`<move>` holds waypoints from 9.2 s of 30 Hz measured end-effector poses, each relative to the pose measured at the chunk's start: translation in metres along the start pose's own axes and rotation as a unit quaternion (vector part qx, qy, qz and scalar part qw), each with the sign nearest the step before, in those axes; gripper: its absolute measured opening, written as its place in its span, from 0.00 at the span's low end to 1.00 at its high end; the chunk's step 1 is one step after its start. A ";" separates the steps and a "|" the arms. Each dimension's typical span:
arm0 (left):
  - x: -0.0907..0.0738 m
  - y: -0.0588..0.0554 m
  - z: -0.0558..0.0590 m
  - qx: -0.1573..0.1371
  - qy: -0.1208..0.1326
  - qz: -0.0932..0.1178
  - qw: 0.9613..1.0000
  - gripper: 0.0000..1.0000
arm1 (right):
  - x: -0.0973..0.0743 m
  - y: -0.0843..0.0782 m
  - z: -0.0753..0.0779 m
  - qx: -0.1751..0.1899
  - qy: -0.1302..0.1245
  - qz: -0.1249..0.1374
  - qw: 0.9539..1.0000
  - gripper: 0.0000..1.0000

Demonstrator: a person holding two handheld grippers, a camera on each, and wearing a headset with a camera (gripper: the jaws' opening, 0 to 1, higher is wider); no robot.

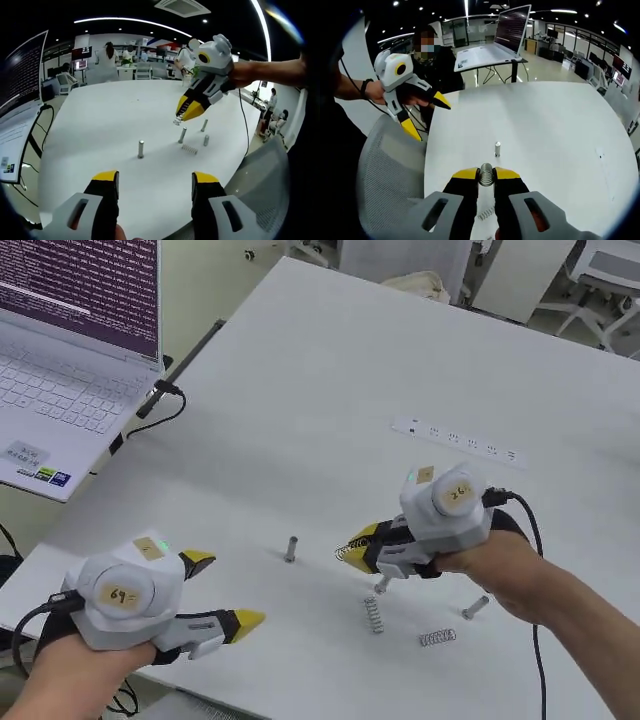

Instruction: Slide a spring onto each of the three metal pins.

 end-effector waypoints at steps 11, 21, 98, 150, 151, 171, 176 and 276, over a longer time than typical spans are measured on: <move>-0.003 -0.005 -0.003 -0.008 0.001 -0.002 1.000 0.56 | 0.022 0.010 0.010 -0.011 0.009 -0.014 1.000 0.09; -0.006 -0.007 -0.006 -0.014 0.003 -0.002 1.000 0.56 | 0.040 0.017 0.016 -0.026 0.017 -0.028 0.999 0.09; -0.001 -0.012 -0.013 -0.022 -0.011 -0.014 1.000 0.56 | 0.095 0.031 0.029 -0.125 0.052 -0.114 0.984 0.09; 0.002 -0.008 -0.015 -0.024 -0.012 -0.013 1.000 0.56 | 0.132 0.020 0.028 -0.153 0.078 -0.152 0.973 0.09; 0.002 -0.009 -0.015 -0.024 -0.011 -0.013 1.000 0.56 | 0.133 0.019 0.028 -0.153 0.078 -0.152 0.973 0.09; 0.001 -0.005 -0.004 -0.011 -0.013 -0.019 1.000 0.56 | 0.112 0.025 0.031 -0.149 0.054 -0.138 0.978 0.25; 0.000 -0.003 -0.001 -0.008 -0.011 -0.018 1.000 0.56 | 0.101 0.024 0.033 -0.143 0.041 -0.133 0.980 0.27; 0.013 0.017 0.038 0.010 0.009 -0.020 1.000 0.56 | -0.101 -0.155 -0.091 0.199 -0.213 0.056 0.955 0.52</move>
Point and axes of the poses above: the centre of the closed fingertips' face, and the gripper's own axes: x roughly forward along the fingers, z roughly to its right, y roughly out of its top, the point moved 10 cm from there along -x, roughly backward along the fingers, and after that the axes turned 10 degrees about -x, right-handed, at the moved point
